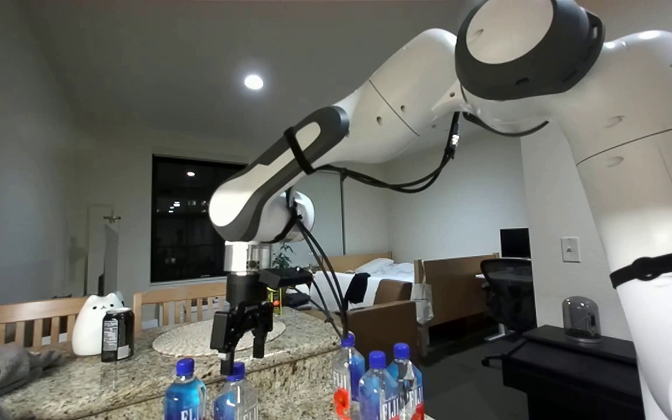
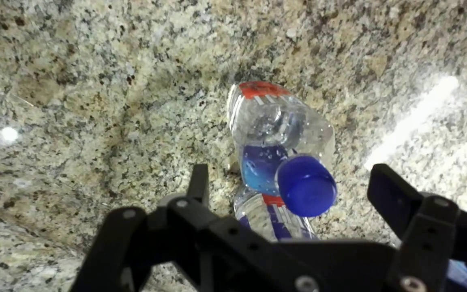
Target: Line up the empty water bottles
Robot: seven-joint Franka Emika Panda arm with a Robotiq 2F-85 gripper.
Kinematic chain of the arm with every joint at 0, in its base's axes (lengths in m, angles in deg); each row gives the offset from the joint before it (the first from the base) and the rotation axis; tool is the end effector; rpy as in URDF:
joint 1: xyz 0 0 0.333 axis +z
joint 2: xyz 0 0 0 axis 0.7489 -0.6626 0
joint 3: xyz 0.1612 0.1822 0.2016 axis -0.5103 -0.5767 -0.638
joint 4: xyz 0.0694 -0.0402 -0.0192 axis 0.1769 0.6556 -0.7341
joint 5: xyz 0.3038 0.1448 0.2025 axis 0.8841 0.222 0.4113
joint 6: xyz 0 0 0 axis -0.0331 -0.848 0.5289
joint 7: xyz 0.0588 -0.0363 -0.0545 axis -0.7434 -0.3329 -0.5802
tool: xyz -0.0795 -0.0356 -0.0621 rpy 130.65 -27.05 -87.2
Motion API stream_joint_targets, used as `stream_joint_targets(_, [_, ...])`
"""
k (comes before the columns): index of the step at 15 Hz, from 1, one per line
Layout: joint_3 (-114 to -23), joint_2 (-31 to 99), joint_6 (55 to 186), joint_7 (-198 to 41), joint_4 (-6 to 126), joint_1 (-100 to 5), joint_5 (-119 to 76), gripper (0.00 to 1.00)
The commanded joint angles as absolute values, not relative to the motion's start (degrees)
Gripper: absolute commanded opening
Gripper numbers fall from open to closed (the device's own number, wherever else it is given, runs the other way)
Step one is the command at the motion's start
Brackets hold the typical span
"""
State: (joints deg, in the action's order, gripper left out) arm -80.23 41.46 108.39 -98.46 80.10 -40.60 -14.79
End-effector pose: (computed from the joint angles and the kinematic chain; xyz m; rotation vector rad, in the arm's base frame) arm 0.5678 0.1600 0.3961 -2.9737 -0.7641 -0.0236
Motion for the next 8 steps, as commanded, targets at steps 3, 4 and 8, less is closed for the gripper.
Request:
stream_joint_targets(3, [-82.0, 38.2, 108.38, -99.44, 78.22, -38.82, -20.86, 1.0])
stream_joint_targets(4, [-82.21, 37.77, 108.26, -99.31, 77.93, -38.48, -21.55, 1.0])
stream_joint_targets(8, [-82.31, 36.52, 107.32, -97.29, 76.72, -37.38, -24.27, 0.6])
